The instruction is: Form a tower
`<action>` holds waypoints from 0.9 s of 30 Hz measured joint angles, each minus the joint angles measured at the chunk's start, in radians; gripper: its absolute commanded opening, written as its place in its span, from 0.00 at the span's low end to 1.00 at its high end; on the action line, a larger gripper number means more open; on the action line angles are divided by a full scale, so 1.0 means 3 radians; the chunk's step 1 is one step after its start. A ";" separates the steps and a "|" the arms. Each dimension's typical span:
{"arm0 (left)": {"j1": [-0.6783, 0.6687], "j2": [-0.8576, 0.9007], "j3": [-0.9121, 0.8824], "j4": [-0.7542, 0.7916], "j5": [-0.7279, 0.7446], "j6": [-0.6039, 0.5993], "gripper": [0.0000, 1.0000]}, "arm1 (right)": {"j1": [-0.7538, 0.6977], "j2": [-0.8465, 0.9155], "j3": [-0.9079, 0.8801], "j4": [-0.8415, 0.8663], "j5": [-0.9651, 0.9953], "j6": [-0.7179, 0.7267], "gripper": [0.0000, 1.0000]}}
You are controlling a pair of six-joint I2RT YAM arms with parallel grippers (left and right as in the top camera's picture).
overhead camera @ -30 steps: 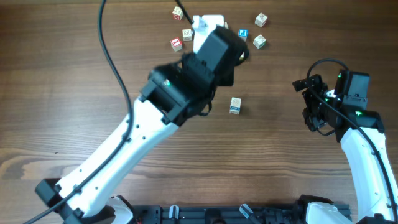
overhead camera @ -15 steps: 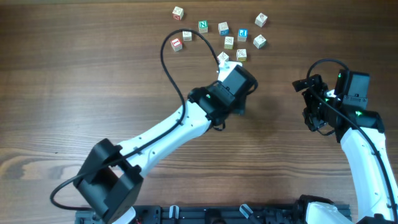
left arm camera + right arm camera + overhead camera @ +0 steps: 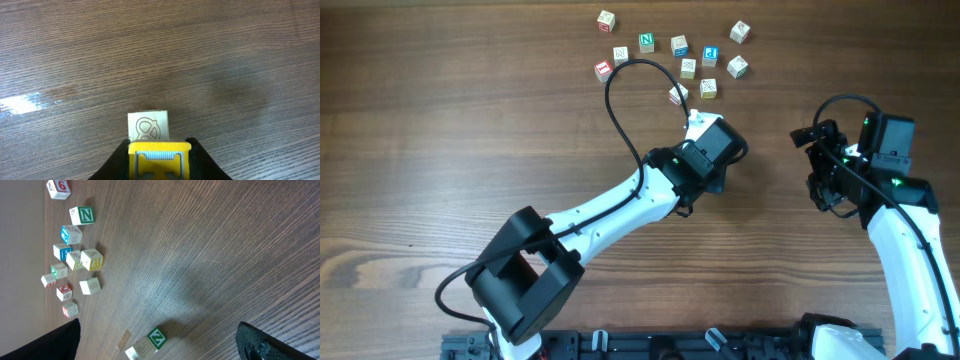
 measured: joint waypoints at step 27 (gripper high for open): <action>0.0000 0.0128 0.0000 0.0193 -0.0178 0.0052 0.30 | 0.0000 0.0000 0.0000 0.0000 0.0000 0.0000 1.00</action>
